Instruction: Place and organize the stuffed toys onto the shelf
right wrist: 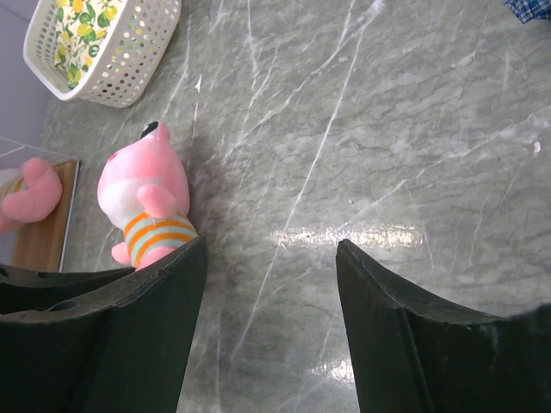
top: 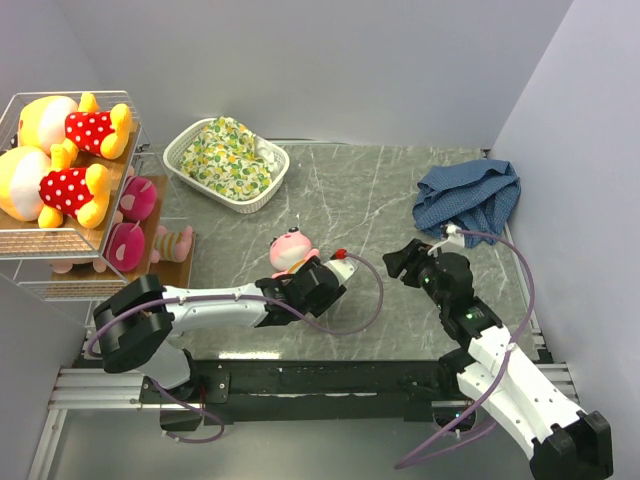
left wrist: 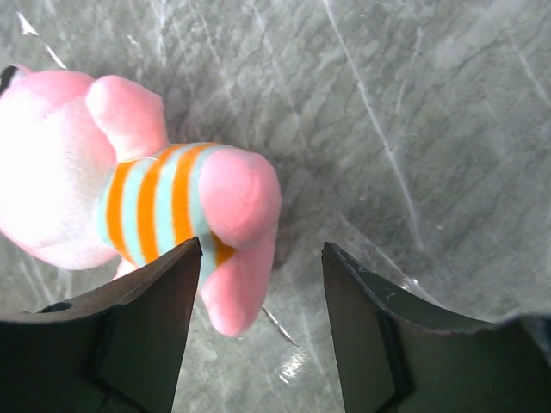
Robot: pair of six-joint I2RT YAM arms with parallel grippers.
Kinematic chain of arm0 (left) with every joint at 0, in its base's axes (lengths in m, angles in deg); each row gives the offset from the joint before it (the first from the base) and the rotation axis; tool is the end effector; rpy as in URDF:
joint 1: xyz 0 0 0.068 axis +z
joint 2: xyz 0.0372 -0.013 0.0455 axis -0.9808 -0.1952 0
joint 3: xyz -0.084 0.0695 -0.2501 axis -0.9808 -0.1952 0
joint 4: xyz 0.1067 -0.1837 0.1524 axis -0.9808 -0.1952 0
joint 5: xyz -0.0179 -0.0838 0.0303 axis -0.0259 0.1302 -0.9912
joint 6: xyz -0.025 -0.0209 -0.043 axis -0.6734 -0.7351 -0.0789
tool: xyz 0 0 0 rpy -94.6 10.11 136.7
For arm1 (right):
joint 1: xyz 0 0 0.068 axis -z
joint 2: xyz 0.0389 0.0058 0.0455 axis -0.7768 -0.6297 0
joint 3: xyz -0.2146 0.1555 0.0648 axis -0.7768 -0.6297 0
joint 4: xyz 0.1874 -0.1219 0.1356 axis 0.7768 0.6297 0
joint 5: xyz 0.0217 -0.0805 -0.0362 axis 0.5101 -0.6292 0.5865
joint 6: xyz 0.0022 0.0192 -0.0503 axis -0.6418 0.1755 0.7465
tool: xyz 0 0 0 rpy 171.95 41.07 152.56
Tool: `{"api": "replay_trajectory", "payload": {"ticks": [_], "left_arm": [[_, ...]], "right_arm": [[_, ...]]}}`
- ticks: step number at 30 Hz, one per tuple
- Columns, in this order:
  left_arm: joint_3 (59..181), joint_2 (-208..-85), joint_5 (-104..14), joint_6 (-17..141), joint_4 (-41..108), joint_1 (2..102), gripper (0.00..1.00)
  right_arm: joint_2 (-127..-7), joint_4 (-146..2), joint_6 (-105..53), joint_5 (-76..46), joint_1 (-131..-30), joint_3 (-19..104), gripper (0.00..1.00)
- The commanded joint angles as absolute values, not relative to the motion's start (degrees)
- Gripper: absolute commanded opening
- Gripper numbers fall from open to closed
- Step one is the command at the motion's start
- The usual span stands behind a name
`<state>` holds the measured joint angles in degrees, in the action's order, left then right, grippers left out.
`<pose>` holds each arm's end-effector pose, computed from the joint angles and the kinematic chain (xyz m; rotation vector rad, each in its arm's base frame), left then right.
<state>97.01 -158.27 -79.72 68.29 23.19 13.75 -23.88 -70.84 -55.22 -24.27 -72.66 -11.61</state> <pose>0.1454 -0.2744 0.1983 0.9366 2.0676 -0.1005 0.1563 0.0613 0.2281 0.2633 1.9352 0.6555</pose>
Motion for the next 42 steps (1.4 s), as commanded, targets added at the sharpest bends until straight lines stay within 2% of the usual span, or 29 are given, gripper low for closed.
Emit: {"api": "replay_trajectory", "payload": {"ticks": [1,7,9,10,11,14,26,31,42], "left_arm": [[98.4,-158.5,-82.8,70.5,25.2,13.4,0.64],[98.3,-163.4,-85.5,72.0,27.4,15.0,0.62],[99.1,-164.9,-84.4,72.0,27.6,16.2,0.54],[99.5,-165.4,-84.7,71.9,27.3,16.4,0.47],[100.4,-165.8,-85.8,71.1,26.9,16.4,0.25],[102.5,-166.1,-88.1,68.4,23.6,16.4,0.01],[113.9,-164.4,-101.1,50.4,-5.0,16.2,0.01],[115.7,-163.0,-105.6,40.3,-19.1,16.3,0.01],[118.0,-162.0,-116.4,20.5,-39.4,19.2,0.01]], "right_arm": [[-23.3,-74.2,-55.0,-24.0,-72.0,-11.9,0.68],[-23.4,-74.4,-54.8,-23.8,-71.9,-12.0,0.68],[-23.3,-74.4,-54.8,-23.7,-71.8,-12.0,0.68],[-23.2,-74.4,-54.8,-23.7,-71.8,-12.1,0.68],[-23.1,-74.3,-54.7,-23.8,-71.7,-11.9,0.68],[-22.4,-73.5,-54.3,-24.2,-71.6,-11.8,0.68],[-21.8,-73.6,-54.0,-23.9,-71.4,-11.8,0.68],[-20.7,-73.3,-53.0,-24.3,-71.4,-11.6,0.68],[-20.2,-71.9,-53.0,-23.9,-71.3,-11.0,0.68]]}}
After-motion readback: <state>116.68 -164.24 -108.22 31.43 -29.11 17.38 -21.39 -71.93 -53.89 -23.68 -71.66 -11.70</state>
